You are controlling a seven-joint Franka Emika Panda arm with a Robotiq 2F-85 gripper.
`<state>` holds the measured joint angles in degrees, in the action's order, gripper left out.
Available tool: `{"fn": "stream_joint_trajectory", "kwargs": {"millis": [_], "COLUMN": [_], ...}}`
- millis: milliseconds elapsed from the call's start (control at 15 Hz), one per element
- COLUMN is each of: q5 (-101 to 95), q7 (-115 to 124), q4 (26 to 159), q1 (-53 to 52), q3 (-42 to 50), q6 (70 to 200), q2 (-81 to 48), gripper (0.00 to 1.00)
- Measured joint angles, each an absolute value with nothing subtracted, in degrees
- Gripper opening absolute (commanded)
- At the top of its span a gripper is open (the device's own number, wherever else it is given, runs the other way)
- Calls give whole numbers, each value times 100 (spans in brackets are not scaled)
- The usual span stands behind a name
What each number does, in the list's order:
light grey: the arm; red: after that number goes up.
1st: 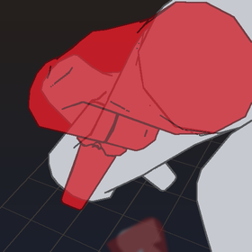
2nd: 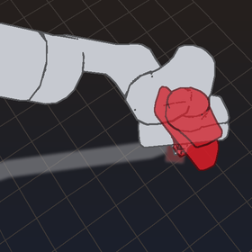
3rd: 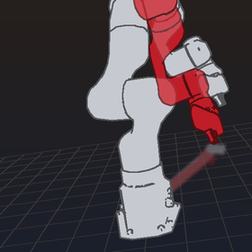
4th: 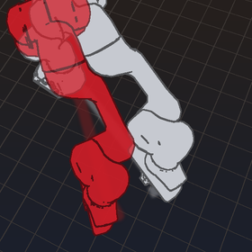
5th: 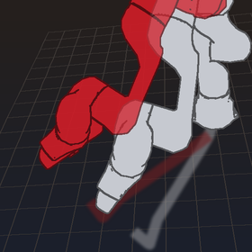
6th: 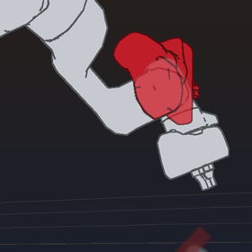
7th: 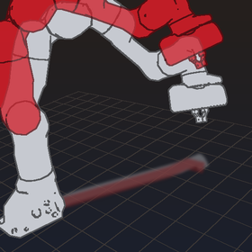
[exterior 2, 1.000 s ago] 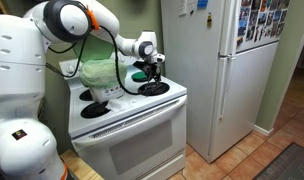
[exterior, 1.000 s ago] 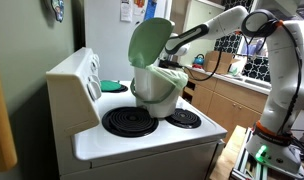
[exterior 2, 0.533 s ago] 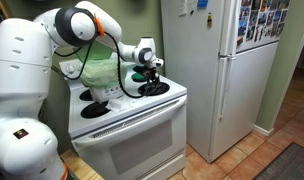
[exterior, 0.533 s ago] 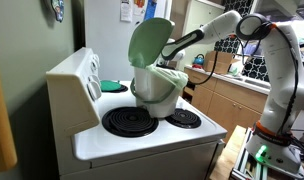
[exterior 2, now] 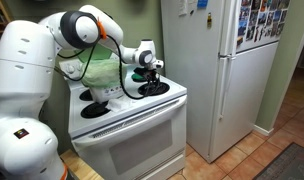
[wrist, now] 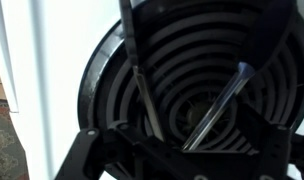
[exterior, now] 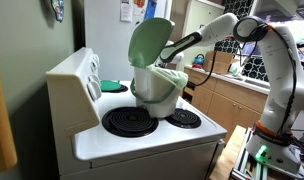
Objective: Pick up the silver tongs, pick up the white tissue with the tongs and put it in the bin, put the silver tongs back on the hob of the stove
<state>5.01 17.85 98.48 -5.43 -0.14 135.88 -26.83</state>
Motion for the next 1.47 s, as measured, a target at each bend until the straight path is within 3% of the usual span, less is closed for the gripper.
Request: {"fn": "stream_joint_trajectory", "kwargs": {"millis": [533, 1467], "q5": [500, 589], "q7": [1786, 1606], "q4": [9727, 9800], "q1": [-570, -607], "q3": [-16, -254], "q6": [13572, 12346], "q2": [-2685, -2293], "gripper": [7, 6]}}
